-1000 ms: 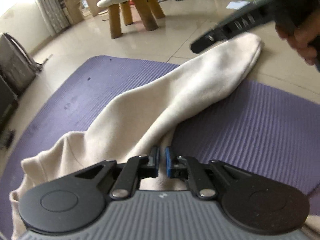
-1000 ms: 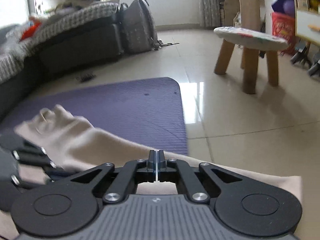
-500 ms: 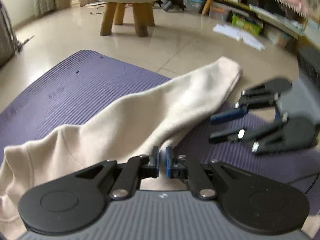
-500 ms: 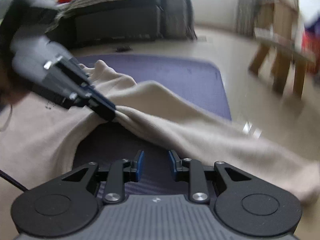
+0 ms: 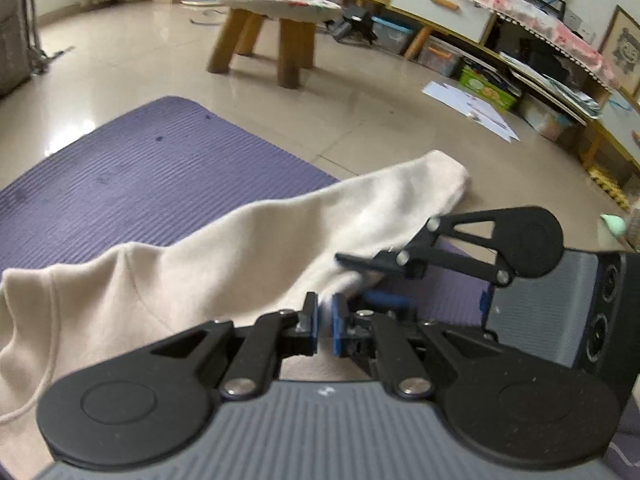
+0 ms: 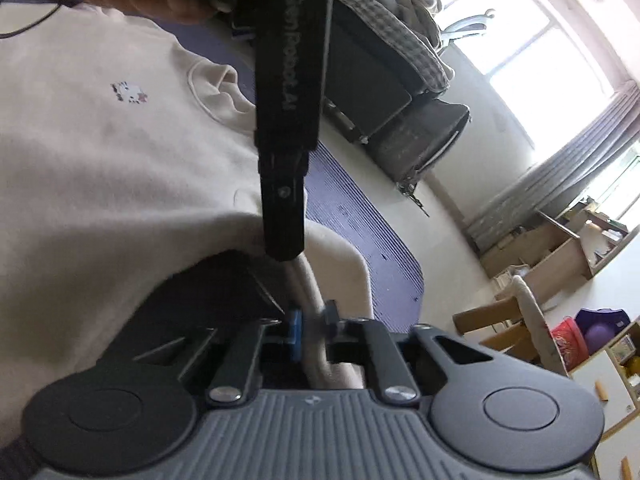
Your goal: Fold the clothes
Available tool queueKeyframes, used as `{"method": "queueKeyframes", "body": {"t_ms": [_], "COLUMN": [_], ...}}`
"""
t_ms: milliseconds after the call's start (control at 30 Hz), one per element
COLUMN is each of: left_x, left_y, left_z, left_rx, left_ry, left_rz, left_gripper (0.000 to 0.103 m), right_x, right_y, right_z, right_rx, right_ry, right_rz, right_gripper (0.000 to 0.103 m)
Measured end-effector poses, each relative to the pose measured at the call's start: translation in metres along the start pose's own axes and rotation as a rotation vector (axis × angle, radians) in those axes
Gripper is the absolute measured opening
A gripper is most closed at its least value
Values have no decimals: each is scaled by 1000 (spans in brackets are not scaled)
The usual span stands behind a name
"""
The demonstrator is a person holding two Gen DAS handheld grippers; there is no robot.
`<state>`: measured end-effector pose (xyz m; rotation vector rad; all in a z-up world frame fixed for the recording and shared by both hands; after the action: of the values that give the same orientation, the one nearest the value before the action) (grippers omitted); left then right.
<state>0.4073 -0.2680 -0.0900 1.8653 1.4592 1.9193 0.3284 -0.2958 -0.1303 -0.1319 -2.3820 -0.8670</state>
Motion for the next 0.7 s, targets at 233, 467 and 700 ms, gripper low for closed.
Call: {"method": "queueKeyframes", "body": {"t_ms": [233,467,700], "left_x": [-34,-82,-87], "left_y": [23,20,27], "left_z": [30,55,48], "left_rx": [106,179,195], "left_ry": [66,267,362], "left_rz": [33,-87,-154], "left_gripper": [11,11,22], "right_x": [15,8,17], "right_y": [-7,-23,-62], "right_z": [12,20,-18], "right_rx": [61,58,-185], "right_ry": [156,197,126], "right_rz": [22,99,128], "right_gripper": [5,16,32]}}
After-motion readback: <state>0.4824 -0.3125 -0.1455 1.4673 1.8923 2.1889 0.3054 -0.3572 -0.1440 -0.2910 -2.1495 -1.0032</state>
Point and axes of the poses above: each gripper's, at about its wrist camera, not at the fingertips, and x roughly against the way its jaws point, z to its left, y to its top, the point moved 9 cm from there along -x, roughly the way its jaws point, and after that the axes turned 6 degrees about y, right-handed, at the moved point
